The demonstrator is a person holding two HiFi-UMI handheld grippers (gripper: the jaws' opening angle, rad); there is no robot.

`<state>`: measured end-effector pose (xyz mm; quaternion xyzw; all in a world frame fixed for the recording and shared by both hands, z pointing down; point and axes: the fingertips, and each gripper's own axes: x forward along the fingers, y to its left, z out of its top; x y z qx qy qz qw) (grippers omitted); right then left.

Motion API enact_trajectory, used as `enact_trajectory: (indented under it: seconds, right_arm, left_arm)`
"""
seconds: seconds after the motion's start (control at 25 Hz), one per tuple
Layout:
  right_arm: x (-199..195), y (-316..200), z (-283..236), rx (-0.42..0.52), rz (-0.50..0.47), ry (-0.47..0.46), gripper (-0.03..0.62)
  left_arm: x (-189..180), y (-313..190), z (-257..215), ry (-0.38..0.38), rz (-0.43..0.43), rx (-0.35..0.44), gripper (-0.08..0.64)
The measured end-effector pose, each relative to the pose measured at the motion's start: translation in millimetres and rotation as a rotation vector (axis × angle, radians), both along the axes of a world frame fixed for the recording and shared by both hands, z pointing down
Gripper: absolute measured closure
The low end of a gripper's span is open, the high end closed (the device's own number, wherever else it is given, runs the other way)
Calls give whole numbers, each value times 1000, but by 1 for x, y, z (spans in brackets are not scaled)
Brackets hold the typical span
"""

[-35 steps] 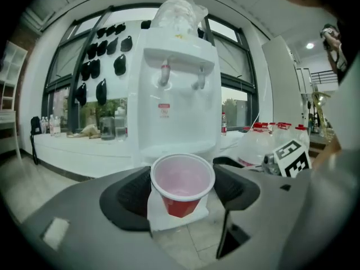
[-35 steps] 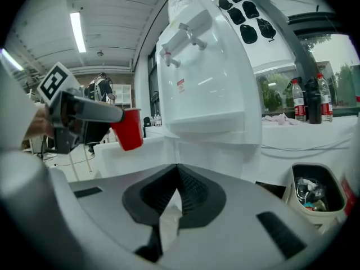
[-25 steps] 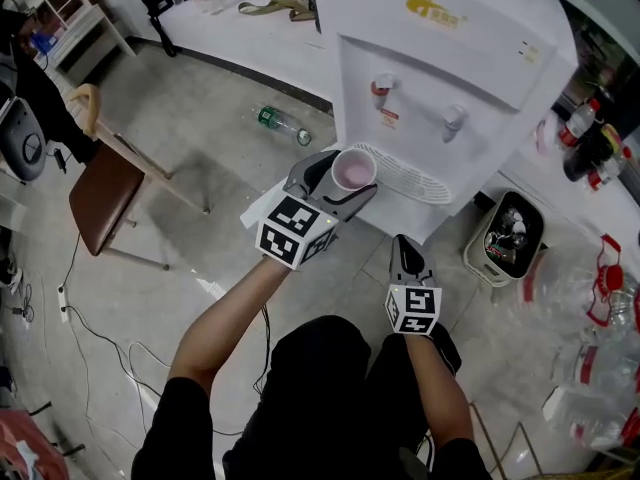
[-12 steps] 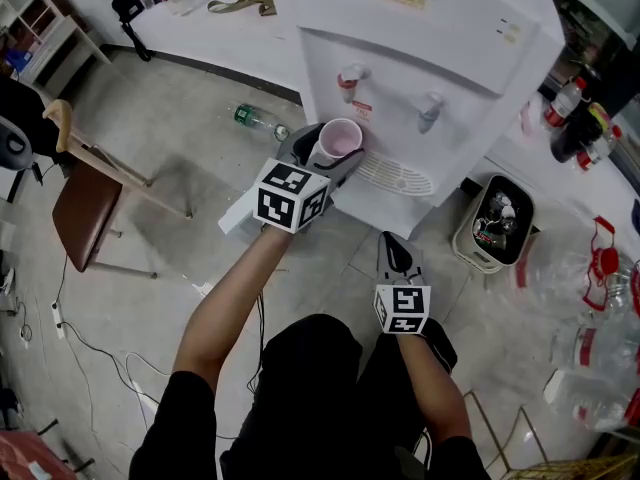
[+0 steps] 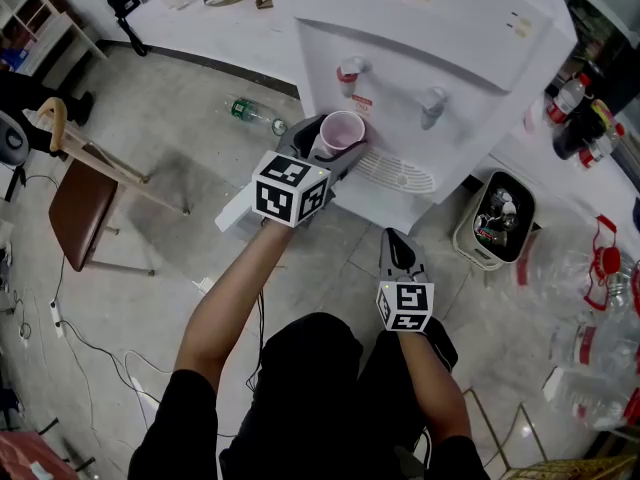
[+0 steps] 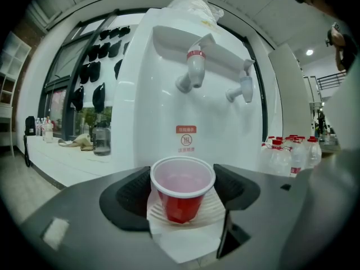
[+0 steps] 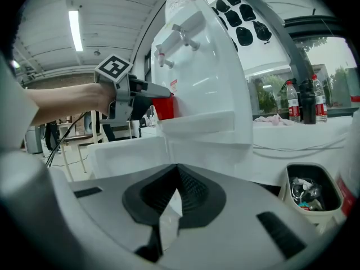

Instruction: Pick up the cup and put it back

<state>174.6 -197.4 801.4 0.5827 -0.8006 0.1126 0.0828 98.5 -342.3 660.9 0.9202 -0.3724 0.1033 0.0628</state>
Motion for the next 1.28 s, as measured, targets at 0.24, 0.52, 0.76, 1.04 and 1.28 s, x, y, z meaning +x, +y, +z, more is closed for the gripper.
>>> enact_trajectory:
  seconds: [0.24,0.52,0.76,1.04,1.28]
  right_arm:
    - [-1,0,1,-2,2,2,598]
    - [1,0,3,-15,3,7,598]
    - [2,1,4,-14,3,5,598]
    - [3,1,4,-17,2,3,598]
    - [2,2,3,-15,4,-1,598]
  left_arm:
    - [0,-1,0,4,-6,11,212]
    - [2,-1,0,15,0,27,212]
    - [4,-1,-4,31,1,35,209]
    - [6,-3,-10,39,5,47,209]
    - [9,-4,-5,61,-4,44,206]
